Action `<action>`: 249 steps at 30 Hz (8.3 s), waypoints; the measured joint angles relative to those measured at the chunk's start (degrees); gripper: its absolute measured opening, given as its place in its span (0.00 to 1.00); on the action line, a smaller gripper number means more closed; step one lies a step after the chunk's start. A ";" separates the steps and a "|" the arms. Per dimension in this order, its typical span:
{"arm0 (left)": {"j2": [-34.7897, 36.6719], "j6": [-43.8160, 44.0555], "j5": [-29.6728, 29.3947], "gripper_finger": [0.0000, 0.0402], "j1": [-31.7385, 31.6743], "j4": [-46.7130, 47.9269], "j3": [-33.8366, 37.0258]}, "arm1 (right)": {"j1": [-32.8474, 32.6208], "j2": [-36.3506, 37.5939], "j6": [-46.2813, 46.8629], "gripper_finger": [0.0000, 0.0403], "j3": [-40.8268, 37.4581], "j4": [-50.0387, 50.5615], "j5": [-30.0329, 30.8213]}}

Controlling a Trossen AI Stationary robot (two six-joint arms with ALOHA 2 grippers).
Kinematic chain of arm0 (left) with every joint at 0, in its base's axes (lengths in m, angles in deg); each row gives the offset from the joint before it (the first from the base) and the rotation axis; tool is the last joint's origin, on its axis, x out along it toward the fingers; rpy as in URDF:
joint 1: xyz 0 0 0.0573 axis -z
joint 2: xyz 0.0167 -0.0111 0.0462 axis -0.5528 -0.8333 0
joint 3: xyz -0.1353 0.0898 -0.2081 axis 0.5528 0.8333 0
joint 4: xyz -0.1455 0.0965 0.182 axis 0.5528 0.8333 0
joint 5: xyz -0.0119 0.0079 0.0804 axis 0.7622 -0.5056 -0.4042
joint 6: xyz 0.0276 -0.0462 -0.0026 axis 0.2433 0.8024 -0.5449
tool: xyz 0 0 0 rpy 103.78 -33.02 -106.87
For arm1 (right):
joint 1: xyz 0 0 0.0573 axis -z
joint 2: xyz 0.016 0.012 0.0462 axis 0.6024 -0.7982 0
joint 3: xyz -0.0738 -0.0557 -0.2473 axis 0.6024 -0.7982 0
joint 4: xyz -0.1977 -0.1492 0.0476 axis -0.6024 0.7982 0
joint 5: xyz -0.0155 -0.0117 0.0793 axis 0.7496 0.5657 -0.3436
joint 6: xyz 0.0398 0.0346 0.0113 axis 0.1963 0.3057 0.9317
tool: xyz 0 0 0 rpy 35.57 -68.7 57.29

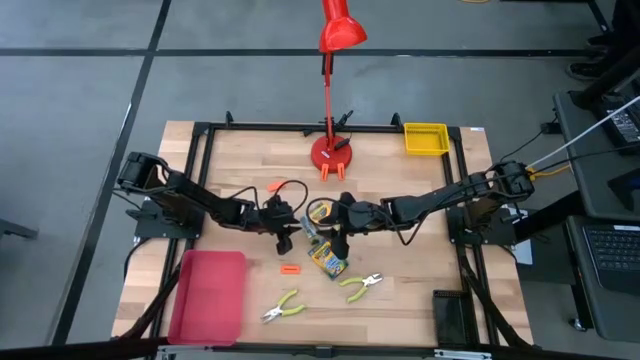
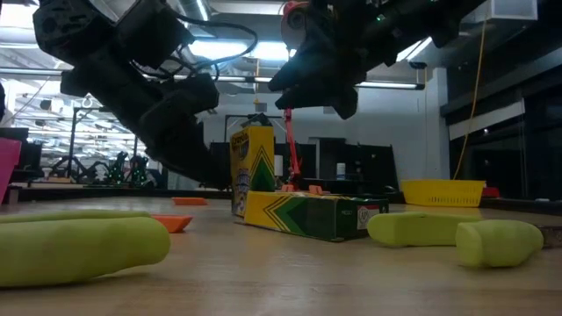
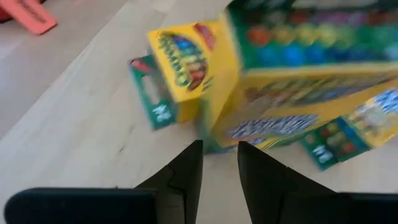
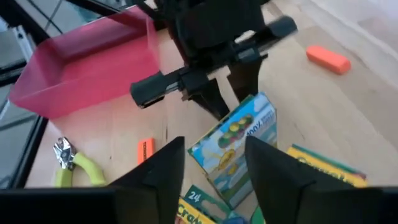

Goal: Pick & Place School Supplies
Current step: Put the yellow crayon box into the red bin

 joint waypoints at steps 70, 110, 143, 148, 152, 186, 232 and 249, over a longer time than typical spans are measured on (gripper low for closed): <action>10.25 -62.42 11.82 0.24 -3.51 16.26 -10.58 | -26.80 23.37 62.02 0.54 -0.04 56.48 32.04; 9.51 -61.78 13.58 0.14 -6.51 15.10 -10.58 | -27.82 23.34 63.93 0.54 -0.04 57.46 32.46; 18.33 -29.19 16.33 0.01 -6.72 37.56 -18.87 | -30.24 23.30 65.83 0.54 -0.02 53.11 39.41; 25.30 -22.21 16.40 0.01 -4.47 45.99 -19.98 | -30.27 23.30 65.51 0.54 -0.02 52.73 41.06; 30.94 -14.16 16.32 0.01 -1.71 53.84 -20.68 | -30.27 23.30 65.32 0.54 -0.02 52.68 42.12; 42.82 46.98 -8.53 0.01 50.00 79.98 -21.24 | -27.09 23.32 62.16 0.54 -0.02 48.80 45.29; 30.62 63.04 -18.42 0.02 57.76 81.28 -13.03 | -28.16 23.32 55.45 0.54 -0.02 44.06 43.76; 33.62 64.30 -20.35 0.36 57.44 89.86 -13.37 | -28.35 23.32 55.30 0.54 -0.02 43.25 43.37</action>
